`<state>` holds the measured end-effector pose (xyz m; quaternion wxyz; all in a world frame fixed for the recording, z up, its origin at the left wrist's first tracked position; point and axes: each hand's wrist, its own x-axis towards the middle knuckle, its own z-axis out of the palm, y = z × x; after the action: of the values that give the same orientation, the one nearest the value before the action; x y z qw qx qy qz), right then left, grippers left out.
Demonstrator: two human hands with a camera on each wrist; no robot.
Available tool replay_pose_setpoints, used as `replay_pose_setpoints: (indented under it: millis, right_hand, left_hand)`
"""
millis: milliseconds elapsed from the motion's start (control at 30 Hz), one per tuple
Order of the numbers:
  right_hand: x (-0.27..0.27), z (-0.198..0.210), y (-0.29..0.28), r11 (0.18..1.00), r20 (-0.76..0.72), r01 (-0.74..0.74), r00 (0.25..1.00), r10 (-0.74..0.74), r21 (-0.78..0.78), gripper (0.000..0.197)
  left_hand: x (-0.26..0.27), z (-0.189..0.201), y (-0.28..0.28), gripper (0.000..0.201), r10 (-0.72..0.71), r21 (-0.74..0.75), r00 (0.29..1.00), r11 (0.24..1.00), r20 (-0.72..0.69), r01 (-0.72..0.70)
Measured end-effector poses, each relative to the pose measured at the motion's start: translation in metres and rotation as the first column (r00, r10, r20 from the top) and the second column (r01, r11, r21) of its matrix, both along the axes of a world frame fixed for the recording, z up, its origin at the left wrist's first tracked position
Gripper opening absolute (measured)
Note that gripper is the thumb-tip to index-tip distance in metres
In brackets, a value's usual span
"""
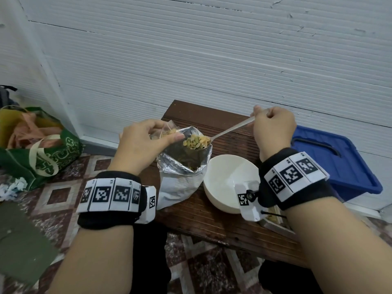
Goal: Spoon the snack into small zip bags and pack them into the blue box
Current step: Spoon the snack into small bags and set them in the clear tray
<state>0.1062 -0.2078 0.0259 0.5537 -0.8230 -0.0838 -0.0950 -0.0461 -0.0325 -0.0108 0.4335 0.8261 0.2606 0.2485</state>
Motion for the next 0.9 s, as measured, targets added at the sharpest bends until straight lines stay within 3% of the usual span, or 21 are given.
replay_pose_setpoints:
  millis: [267,433,767,900]
  right_hand:
    - [-0.001,0.018,0.004,1.000,0.026,-0.016,1.000,0.016,-0.007,0.041]
    - [-0.004,0.017,0.016,0.996,0.044,-0.060,0.997,0.063,-0.063,0.029]
    - [-0.006,0.014,0.025,0.996,0.016,-0.076,0.997,0.077,-0.056,0.033]
    - [-0.005,0.015,0.022,0.996,0.005,-0.068,0.998,0.068,-0.054,0.035]
  left_hand:
    - [0.004,0.002,-0.009,0.055,-0.086,0.047,0.993,0.995,-0.084,0.090]
    - [0.008,-0.002,-0.008,0.059,-0.090,0.095,0.988,0.990,-0.123,0.102]
    - [0.012,-0.001,-0.011,0.068,-0.073,0.164,0.983,0.981,-0.168,0.101]
    - [0.008,-0.003,-0.007,0.049,-0.088,0.133,0.985,0.985,-0.150,0.108]
